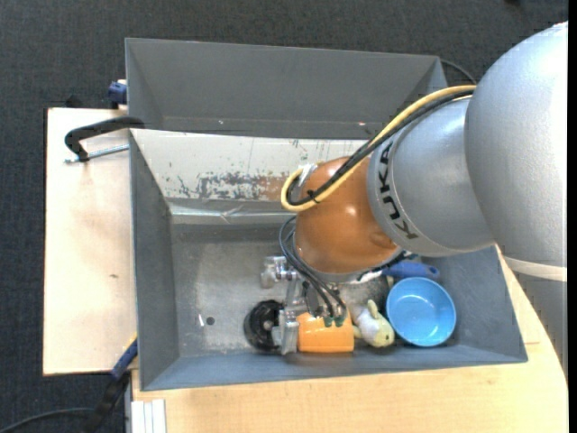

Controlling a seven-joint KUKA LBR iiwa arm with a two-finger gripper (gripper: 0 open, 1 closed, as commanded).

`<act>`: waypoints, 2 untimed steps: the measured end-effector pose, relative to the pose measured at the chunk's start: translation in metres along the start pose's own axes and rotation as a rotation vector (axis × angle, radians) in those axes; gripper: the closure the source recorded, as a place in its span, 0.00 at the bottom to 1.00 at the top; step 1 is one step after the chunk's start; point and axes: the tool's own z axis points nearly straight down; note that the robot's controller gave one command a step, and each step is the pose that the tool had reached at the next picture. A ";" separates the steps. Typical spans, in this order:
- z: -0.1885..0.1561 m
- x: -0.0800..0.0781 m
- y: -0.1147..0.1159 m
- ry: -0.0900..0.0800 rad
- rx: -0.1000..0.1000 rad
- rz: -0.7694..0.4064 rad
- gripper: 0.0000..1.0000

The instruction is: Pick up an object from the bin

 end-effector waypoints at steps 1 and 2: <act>-0.007 -0.004 0.001 -0.008 -0.002 0.000 1.00; -0.006 -0.023 -0.008 0.008 -0.007 0.200 1.00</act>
Offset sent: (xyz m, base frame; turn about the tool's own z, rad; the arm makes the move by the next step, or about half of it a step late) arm 0.0000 0.0000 0.0000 0.0000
